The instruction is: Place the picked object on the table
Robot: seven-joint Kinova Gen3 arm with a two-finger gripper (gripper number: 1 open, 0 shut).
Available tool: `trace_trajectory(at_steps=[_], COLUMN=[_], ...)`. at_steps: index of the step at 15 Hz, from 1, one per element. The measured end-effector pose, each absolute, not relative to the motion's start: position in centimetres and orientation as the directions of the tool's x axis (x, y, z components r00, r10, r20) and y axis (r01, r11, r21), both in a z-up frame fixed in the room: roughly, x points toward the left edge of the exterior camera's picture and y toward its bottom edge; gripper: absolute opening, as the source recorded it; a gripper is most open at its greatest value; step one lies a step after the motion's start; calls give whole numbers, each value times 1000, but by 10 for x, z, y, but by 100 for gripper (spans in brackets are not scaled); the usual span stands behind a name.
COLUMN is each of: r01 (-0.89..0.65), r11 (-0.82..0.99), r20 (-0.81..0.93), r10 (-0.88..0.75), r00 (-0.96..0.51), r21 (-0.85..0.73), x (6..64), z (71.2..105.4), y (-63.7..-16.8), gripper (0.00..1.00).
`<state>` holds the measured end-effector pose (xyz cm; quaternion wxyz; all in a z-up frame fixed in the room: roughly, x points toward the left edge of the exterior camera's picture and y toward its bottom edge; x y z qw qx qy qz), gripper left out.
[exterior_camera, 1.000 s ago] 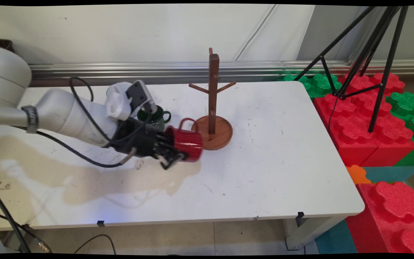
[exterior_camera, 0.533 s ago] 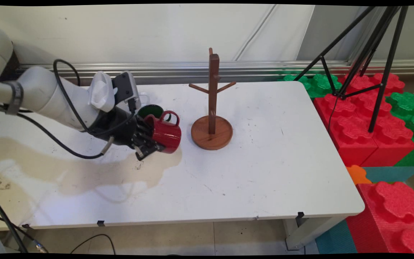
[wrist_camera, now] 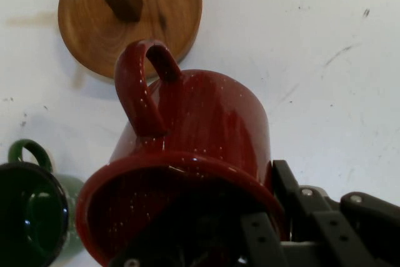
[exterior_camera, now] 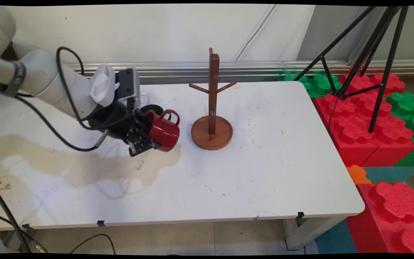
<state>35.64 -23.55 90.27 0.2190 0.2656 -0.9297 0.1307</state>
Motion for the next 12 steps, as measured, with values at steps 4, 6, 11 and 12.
trace_trajectory(at_steps=[4,6,11,12], r01=[-481,-438,-372,-359], r11=[865,887,916,921], r20=[417,382,307,291], r10=[-388,-358,-315,-307], r00=[-822,-852,-898,-906], r21=[-144,-145,-148,-148], x=[349,343,330,327], z=[903,898,883,880], y=[-251,-257,-271,-274], gripper=[0,0,0,0])
